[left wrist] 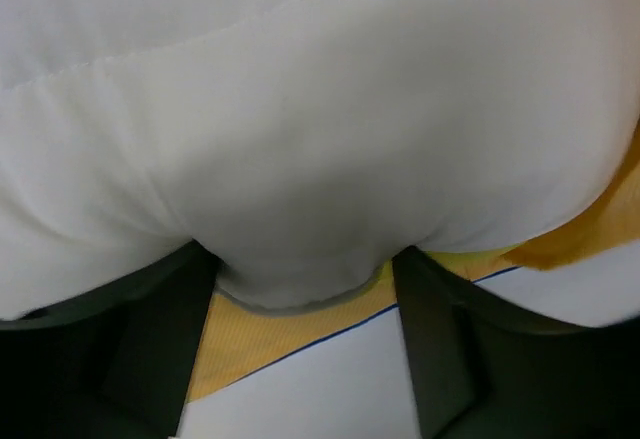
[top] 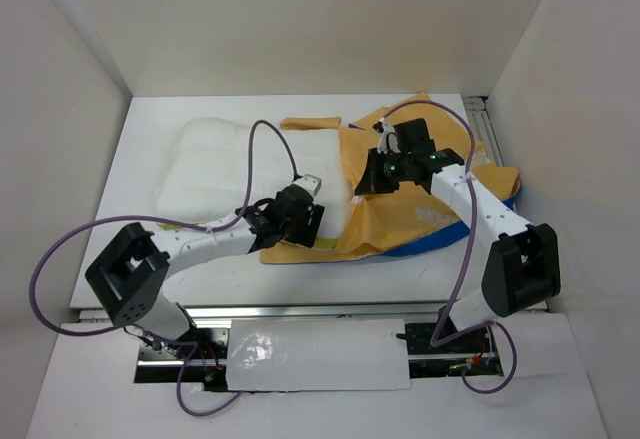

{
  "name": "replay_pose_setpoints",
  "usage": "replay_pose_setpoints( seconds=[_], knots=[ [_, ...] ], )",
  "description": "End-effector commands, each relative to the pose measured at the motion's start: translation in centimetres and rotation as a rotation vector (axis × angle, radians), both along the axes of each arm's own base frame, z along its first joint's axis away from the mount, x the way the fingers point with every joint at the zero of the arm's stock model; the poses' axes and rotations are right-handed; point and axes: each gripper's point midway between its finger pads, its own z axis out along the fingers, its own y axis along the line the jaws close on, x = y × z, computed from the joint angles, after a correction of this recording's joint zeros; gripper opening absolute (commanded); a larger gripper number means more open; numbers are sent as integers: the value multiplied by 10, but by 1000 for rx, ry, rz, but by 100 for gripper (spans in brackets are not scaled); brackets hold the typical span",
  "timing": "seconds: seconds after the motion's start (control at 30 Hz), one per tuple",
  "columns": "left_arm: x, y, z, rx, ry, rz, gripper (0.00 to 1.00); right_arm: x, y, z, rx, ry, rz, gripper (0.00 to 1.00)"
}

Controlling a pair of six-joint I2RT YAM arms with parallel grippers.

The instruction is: Put the pillow into the pillowcase

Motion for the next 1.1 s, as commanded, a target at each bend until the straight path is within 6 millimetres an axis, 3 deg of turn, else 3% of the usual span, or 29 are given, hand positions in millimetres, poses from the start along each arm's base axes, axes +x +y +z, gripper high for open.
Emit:
replay_pose_setpoints(
  seconds=[0.0, 0.03, 0.07, 0.1, 0.23, 0.33, 0.37, 0.4, 0.43, 0.6, 0.7, 0.77, 0.87, 0.9, 0.97, 1.0, 1.03, 1.07],
  knots=[
    [20, -36, 1, -66, -9, -27, 71, -5, 7, 20, 1, -73, 35, 0],
    [22, -38, -2, -61, 5, -20, 33, -4, 6, 20, -5, -75, 28, 0],
    [26, -44, 0, -76, 6, -8, 12, -4, 6, 22, -5, -75, 28, 0],
    [27, -45, -6, -65, 16, -8, 0, -6, 10, 22, -5, -76, 39, 0],
    [34, -49, 8, -106, -32, 42, 0, -6, 15, 26, -14, -86, 59, 0],
    [40, -45, 54, -209, -144, 86, 0, -2, 19, 40, -13, -125, 66, 0],
    [39, -44, 85, -277, -201, 84, 0, -3, 22, 40, -15, -118, 75, 0],
    [39, -43, 100, -313, -231, 83, 0, 0, 24, 44, -13, -125, 75, 0],
    [40, -41, 114, -343, -258, 99, 0, 0, 29, 56, 6, -143, 93, 0],
    [60, -43, 181, -460, -372, 195, 0, -15, 67, 80, 70, -194, 199, 0],
    [71, -55, 183, -446, -362, 195, 0, -23, 82, 91, 96, -211, 239, 0],
    [59, -82, 163, -451, -295, 101, 0, -27, 91, 96, 97, -230, 248, 0],
    [43, -101, 138, -452, -252, 56, 0, -20, 96, 106, 100, -261, 231, 0],
    [34, -110, 134, -450, -249, 70, 0, -17, 98, 101, 89, -240, 231, 0],
    [41, -99, 126, -387, -248, 212, 0, -17, 104, 117, 117, -252, 253, 0],
    [45, -96, 111, -343, -230, 262, 0, -19, 105, 123, 128, -252, 264, 0],
    [54, -93, 121, -346, -253, 331, 0, -24, 108, 127, 147, -243, 289, 0],
    [55, -87, 115, -304, -244, 351, 0, -24, 108, 127, 147, -243, 289, 0]
  ],
)
